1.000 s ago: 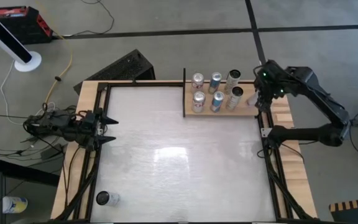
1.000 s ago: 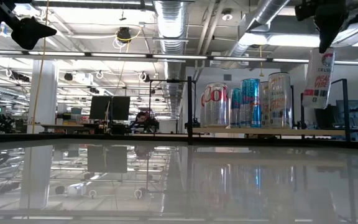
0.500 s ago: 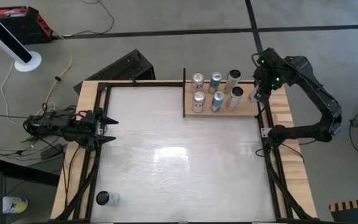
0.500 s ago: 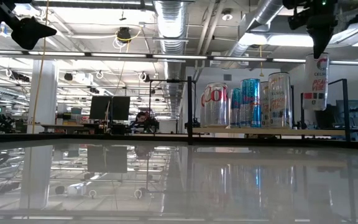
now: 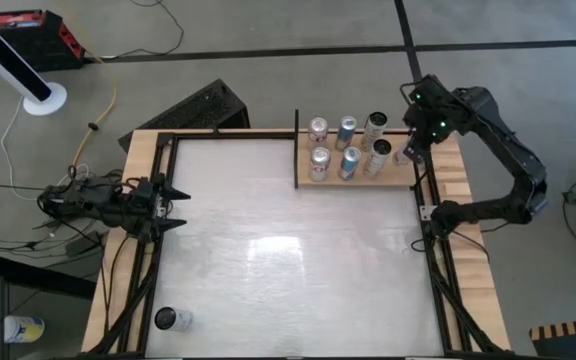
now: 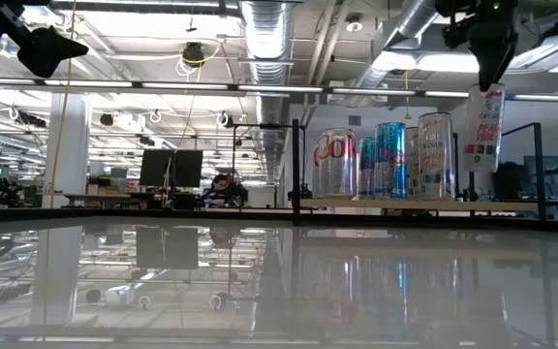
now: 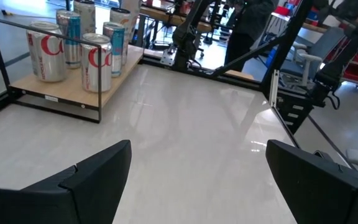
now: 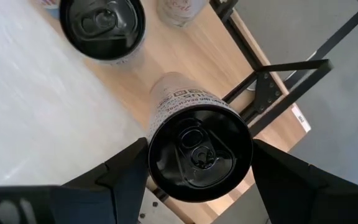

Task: Place canned beverage on shelf
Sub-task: Put the right black can on the shelf

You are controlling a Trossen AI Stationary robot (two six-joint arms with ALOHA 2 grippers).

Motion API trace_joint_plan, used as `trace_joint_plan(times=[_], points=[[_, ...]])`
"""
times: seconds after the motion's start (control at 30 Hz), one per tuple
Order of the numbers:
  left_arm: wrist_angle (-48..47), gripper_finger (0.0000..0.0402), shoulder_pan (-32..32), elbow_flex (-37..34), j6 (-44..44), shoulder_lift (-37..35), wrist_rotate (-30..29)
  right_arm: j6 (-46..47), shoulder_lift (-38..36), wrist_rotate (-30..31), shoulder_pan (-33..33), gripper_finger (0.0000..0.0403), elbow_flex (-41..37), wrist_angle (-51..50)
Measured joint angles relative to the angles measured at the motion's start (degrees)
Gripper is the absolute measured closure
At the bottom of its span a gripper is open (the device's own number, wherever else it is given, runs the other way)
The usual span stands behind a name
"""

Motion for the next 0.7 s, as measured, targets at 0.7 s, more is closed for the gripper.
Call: trace_joint_plan(times=[0.7], points=[[0.00, 0.0045, 0.00, 0.00, 0.00, -0.01, 0.00, 0.73, 8.36, 0.99, 0.10, 0.0123, -0.17, 4.11]])
